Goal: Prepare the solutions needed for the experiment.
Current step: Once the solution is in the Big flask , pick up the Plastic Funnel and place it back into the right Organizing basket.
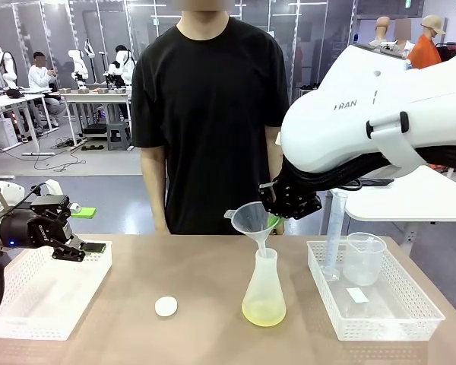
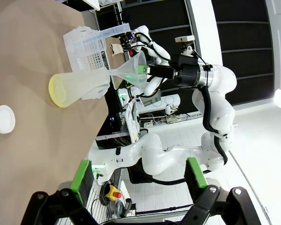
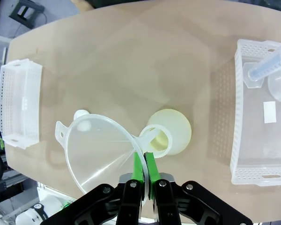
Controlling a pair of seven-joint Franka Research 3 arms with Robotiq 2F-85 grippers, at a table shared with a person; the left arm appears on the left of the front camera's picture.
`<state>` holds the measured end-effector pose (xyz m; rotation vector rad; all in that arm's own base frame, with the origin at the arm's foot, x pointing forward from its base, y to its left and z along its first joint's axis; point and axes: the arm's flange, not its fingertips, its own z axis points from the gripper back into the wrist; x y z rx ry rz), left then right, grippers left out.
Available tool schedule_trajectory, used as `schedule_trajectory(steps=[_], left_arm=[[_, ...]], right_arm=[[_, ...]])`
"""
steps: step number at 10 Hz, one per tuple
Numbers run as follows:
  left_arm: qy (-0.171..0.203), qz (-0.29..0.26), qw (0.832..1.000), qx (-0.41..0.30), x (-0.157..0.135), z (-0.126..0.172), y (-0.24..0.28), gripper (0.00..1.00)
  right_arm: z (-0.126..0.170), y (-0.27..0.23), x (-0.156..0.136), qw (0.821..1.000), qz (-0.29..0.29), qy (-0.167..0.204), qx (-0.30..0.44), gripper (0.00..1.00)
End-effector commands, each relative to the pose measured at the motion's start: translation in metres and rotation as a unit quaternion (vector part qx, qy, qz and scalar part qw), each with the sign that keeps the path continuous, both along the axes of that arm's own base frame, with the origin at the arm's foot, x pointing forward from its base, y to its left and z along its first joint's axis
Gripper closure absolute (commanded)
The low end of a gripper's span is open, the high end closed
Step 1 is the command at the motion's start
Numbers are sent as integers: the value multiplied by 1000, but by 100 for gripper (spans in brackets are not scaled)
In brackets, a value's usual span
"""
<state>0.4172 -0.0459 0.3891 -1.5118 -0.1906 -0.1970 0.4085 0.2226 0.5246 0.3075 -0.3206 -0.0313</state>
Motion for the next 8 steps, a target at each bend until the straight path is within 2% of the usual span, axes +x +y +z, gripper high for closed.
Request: schedule_trajectory(steps=[1, 3, 8], left_arm=[[-2, 4, 1000, -7, 1, 3, -1, 0], [-2, 4, 1000, -7, 1, 3, -1, 0], [-2, 4, 1000, -7, 1, 3, -1, 0]], right_arm=[[10, -2, -4, 1000, 9, -16, 19, 100], [18, -4, -9, 999, 12, -26, 27, 100], [41, -11, -29, 999, 21, -23, 36, 100]])
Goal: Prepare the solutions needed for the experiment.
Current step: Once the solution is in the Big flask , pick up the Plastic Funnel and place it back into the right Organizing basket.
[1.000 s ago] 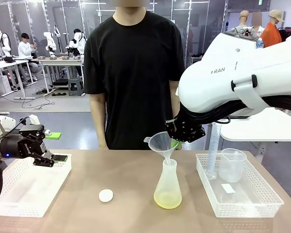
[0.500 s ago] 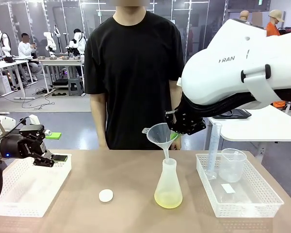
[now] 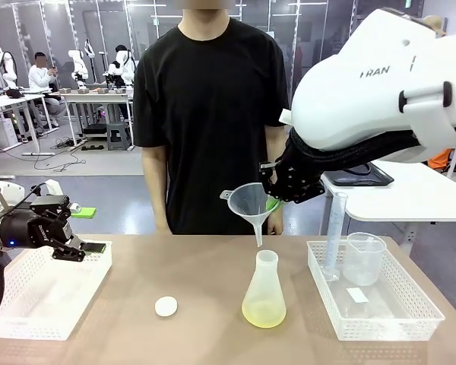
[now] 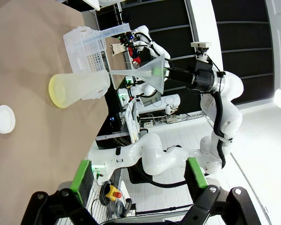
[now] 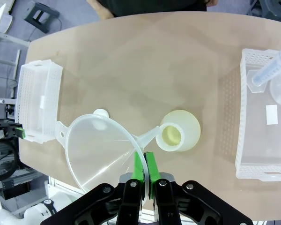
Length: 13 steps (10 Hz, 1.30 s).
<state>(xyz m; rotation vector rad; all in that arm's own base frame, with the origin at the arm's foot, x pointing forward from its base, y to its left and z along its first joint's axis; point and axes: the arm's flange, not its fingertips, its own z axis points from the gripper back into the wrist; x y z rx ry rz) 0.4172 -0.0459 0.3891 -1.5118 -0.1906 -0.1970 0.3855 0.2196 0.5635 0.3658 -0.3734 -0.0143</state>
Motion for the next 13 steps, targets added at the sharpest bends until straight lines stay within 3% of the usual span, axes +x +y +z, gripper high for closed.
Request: schedule_trajectory(steps=[1, 6, 13], left_arm=[[-2, 4, 1000, -7, 1, 3, -1, 0], [-2, 4, 1000, -7, 1, 3, -1, 0], [-2, 4, 1000, -7, 1, 3, -1, 0]], right_arm=[[7, -12, -9, 1000, 12, 5, 5, 100], [12, -40, -3, 1000, 9, 18, -7, 100], [16, -180, 18, 993, -97, 51, -44, 100]])
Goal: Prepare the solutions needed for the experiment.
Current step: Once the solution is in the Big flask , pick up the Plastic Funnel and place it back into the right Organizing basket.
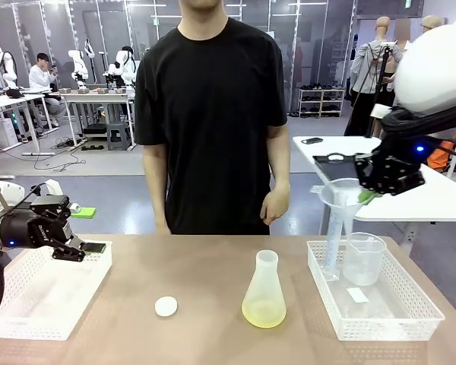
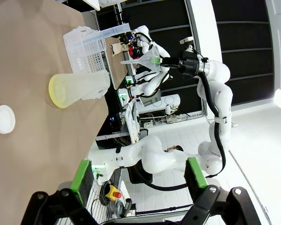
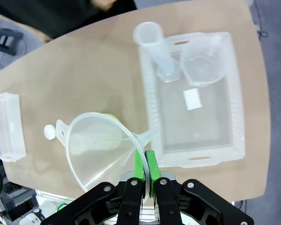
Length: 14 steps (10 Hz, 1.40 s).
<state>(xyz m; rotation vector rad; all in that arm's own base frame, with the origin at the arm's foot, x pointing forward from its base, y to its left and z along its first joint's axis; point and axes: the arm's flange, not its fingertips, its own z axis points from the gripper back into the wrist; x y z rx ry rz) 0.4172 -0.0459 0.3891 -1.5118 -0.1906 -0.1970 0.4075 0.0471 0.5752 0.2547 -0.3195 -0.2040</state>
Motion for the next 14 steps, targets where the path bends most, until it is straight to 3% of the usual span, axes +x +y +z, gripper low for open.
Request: schedule_trajectory(steps=[1, 6, 11, 14], left_arm=[[-2, 5, 1000, -7, 1, 3, -1, 0], [-2, 5, 1000, -7, 1, 3, -1, 0], [-2, 5, 1000, -7, 1, 3, -1, 0], [-2, 5, 1000, -7, 1, 3, -1, 0]], right_arm=[[1, -26, -5, 1000, -16, 15, -7, 100], [-23, -60, -16, 998, -46, 38, 3, 100], [-77, -73, -50, 994, -82, 73, 5, 100], [-99, -63, -43, 994, -97, 44, -31, 100]])
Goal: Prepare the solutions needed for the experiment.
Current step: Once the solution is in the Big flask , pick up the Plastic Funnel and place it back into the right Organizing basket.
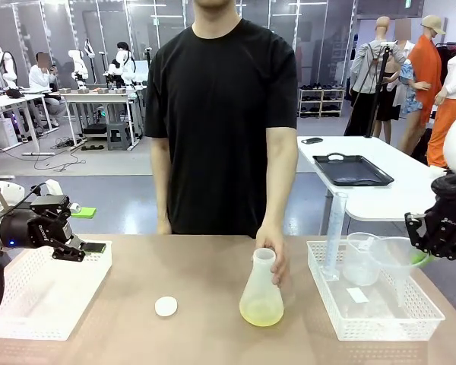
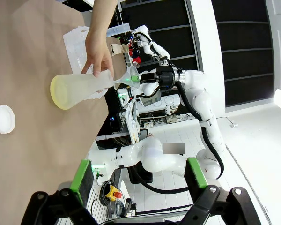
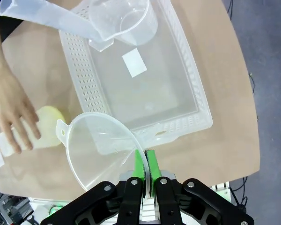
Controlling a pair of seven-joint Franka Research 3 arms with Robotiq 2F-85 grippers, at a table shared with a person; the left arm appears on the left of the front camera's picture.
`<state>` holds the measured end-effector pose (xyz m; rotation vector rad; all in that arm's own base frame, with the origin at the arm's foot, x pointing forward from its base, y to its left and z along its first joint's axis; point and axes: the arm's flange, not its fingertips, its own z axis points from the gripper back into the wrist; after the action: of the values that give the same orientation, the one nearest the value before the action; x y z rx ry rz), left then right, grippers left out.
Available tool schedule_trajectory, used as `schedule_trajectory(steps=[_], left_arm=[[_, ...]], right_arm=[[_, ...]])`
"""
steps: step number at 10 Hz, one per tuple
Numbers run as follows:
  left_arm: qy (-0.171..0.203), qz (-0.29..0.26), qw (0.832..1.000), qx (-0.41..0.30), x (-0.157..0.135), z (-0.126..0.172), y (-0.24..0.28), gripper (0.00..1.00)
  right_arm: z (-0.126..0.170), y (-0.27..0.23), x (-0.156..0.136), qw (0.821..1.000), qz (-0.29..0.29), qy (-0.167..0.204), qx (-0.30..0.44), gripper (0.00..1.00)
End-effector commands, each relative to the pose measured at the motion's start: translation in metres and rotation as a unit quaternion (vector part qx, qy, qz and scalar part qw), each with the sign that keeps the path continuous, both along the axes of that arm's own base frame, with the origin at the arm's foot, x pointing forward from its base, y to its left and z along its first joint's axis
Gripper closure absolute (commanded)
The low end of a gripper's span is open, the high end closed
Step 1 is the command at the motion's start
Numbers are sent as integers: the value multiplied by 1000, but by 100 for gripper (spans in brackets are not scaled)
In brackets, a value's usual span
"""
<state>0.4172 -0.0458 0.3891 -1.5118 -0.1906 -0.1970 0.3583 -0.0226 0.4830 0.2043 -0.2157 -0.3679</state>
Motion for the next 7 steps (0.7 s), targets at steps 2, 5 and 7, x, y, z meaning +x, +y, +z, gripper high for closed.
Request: schedule_trajectory(steps=[2, 5, 7], left_arm=[[-2, 4, 1000, -7, 1, 3, -1, 0], [-2, 4, 1000, -7, 1, 3, -1, 0], [-2, 4, 1000, -7, 1, 3, -1, 0]], right_arm=[[-21, 17, 15, 998, -22, -2, -65, 100], [-35, 34, 26, 995, -18, 11, -94, 100], [-44, 46, 31, 993, -13, 18, -116, 100]])
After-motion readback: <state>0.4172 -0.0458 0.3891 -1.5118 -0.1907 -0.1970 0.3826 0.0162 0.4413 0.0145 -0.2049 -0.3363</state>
